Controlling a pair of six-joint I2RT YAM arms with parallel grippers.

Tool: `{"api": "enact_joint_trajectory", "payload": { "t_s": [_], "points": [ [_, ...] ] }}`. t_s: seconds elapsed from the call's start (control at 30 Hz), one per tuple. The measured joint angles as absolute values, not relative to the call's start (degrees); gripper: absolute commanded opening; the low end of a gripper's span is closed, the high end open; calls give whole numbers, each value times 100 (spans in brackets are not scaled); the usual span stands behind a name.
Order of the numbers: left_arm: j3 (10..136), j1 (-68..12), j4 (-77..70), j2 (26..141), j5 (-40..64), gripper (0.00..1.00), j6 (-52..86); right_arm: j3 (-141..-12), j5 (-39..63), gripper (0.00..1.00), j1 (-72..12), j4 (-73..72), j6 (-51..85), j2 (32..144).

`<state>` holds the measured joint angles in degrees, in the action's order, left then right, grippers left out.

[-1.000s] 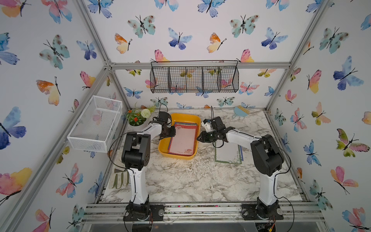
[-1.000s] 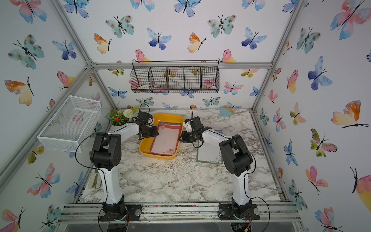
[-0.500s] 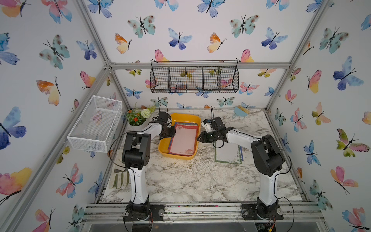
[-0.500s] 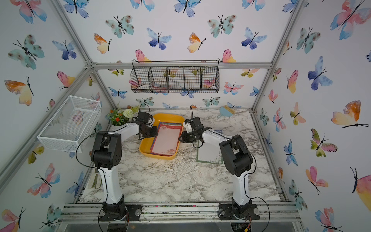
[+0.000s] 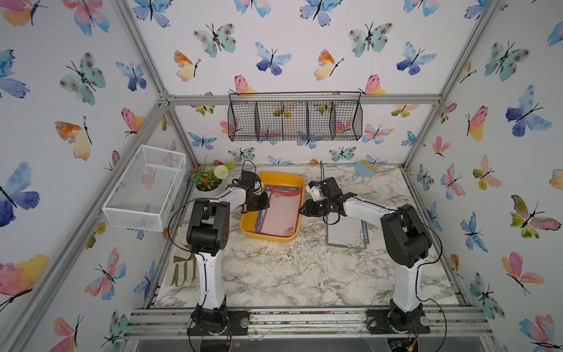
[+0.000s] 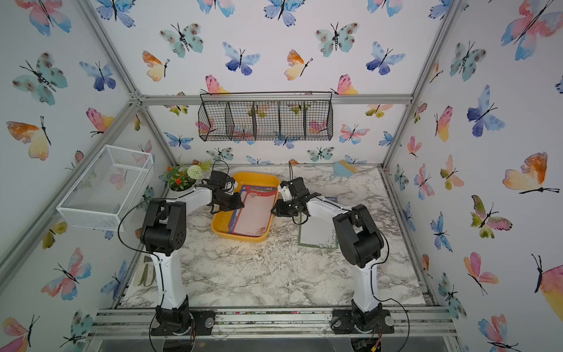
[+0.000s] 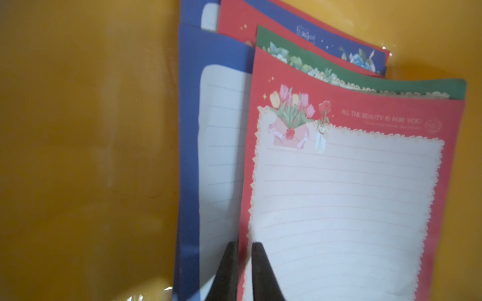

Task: Take out the stationery paper from the storage box
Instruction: Pick up the stationery paper from the storage box.

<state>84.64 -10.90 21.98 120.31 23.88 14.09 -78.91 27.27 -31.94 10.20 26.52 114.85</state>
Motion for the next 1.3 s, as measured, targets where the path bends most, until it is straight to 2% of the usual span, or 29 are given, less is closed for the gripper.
{"api": "enact_joint_trajectory", "payload": {
  "t_s": [0.3,0.4,0.63,0.87,1.13,1.3],
  "points": [
    [8438,-978,1940,12040,3356,12,1699,-7894,2727,29,-3194,1026,2650,11485],
    [8429,-943,1863,12086,3562,23,1763,-7894,2727,29,-3194,1026,2650,11485],
    [8385,-921,1833,12130,3671,29,1765,-7894,2729,29,-3194,1024,2650,11485],
    [8396,-956,1870,12320,3824,24,1627,-7891,2731,29,-3194,1024,2650,11485],
    [8455,-1063,2032,12372,3841,0,1461,-7876,2733,29,-3194,1015,2650,11485],
    [8455,-1063,2067,12346,3817,0,1347,-7876,2694,29,-3194,1033,2630,11450]
  ]
}}
